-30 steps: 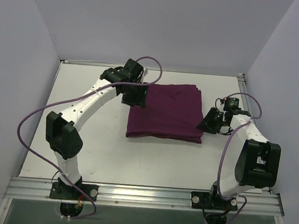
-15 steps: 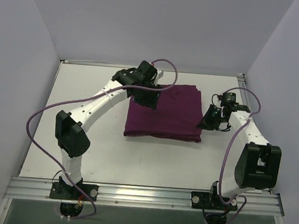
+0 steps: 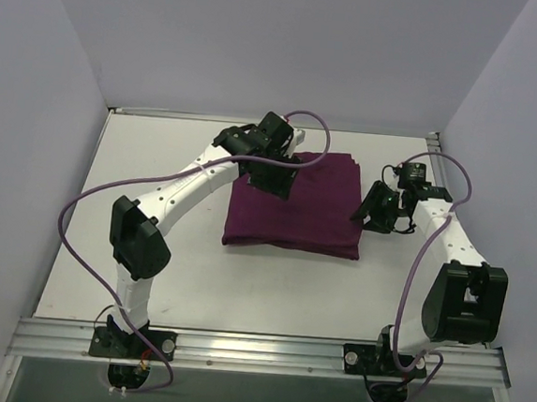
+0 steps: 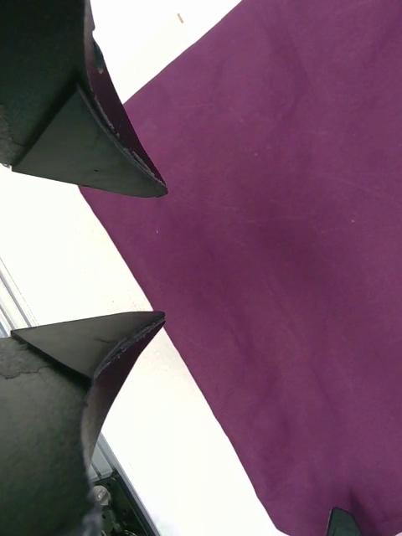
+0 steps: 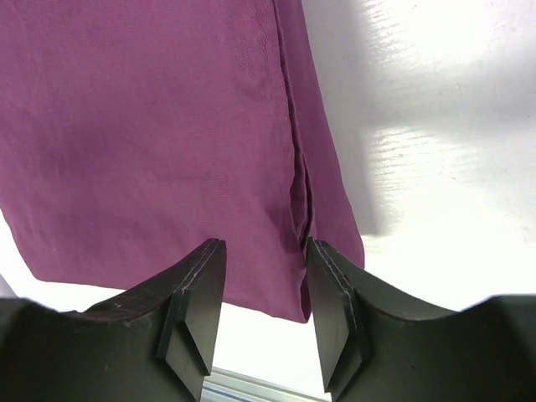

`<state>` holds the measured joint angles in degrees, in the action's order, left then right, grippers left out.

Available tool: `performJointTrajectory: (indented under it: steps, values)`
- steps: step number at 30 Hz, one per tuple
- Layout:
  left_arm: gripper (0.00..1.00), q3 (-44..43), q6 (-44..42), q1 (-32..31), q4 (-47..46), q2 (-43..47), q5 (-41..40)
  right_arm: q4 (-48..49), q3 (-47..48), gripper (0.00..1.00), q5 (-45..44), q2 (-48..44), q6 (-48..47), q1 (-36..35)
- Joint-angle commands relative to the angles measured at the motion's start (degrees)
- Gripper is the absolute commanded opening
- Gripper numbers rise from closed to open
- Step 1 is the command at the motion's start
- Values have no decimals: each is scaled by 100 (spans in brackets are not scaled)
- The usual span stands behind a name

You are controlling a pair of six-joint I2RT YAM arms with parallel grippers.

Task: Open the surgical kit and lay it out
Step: Open the surgical kit at the center of the board.

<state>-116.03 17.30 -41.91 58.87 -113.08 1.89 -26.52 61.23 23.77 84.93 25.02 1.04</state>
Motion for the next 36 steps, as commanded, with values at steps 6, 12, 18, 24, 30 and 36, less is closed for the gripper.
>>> performJointTrajectory:
  steps: [6, 12, 18, 24, 30, 36]
  values:
    - [65, -122, -201, -212, -174, 146, 180, -134, -305, 45, -30, -249, 3, -16]
    - [63, -201, -201, -379, -166, 84, 242, -11, -524, 35, 206, -248, 38, -33]
    - [67, -280, -394, -616, -393, -21, 233, -72, -16, 0, 532, -222, 135, -34]
    - [68, -561, -737, -1012, -561, -320, -523, -46, 380, 0, 1068, -82, 872, -34]
    - [68, -948, -728, -1188, -640, -707, -646, -169, 574, 0, 1279, -46, 1400, -34]
    - [69, -1247, -798, -1425, -719, -1084, -908, -239, 592, 0, 1332, -46, 1786, -42]
